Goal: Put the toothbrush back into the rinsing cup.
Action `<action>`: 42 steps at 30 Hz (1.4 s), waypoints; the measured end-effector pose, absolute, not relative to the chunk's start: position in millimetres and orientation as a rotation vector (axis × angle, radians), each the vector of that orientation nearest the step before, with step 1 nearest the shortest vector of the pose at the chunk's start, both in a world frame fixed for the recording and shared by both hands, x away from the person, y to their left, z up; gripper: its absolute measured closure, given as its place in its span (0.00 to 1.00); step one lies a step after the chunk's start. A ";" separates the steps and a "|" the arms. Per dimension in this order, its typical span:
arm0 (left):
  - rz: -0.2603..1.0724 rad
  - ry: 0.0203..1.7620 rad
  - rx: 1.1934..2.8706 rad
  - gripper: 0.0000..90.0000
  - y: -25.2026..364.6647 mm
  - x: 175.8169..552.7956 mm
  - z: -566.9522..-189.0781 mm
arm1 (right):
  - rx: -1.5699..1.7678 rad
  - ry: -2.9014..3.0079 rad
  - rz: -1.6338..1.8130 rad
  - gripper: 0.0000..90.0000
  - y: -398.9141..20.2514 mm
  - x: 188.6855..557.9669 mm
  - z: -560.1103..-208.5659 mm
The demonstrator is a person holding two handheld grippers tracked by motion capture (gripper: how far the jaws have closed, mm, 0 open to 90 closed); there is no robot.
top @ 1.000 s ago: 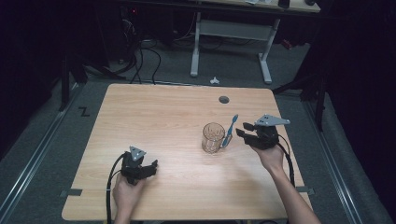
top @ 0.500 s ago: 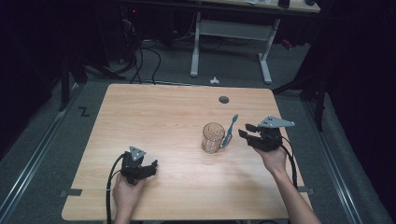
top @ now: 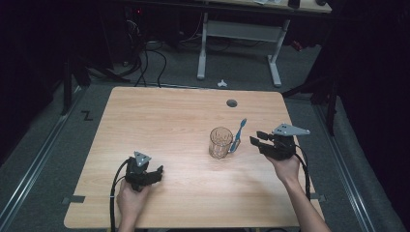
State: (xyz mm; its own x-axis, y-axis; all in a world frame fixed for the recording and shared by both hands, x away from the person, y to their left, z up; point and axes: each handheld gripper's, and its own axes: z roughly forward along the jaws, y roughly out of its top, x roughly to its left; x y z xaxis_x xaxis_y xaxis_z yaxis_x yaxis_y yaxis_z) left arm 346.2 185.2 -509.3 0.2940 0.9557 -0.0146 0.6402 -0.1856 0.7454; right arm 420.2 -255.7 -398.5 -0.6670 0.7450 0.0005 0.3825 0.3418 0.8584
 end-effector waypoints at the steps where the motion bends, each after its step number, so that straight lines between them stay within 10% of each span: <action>1: 0.620 1.423 1.913 0.28 185.2 346.2 -509.3 | 0.992 2.218 1.259 0.66 -255.7 420.2 -398.5; 42: 0.620 1.423 1.914 0.28 185.2 346.2 -509.3 | 1.073 2.191 1.294 0.68 -282.4 398.5 -414.8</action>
State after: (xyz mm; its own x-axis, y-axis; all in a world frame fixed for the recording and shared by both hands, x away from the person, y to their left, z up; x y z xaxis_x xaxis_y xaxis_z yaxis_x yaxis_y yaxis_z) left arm 346.2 185.2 -509.3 0.2941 0.9557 -0.0140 0.6404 -0.1862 0.7452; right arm 398.5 -282.4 -414.8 -0.6374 0.7685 0.0563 0.4204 0.2857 0.8612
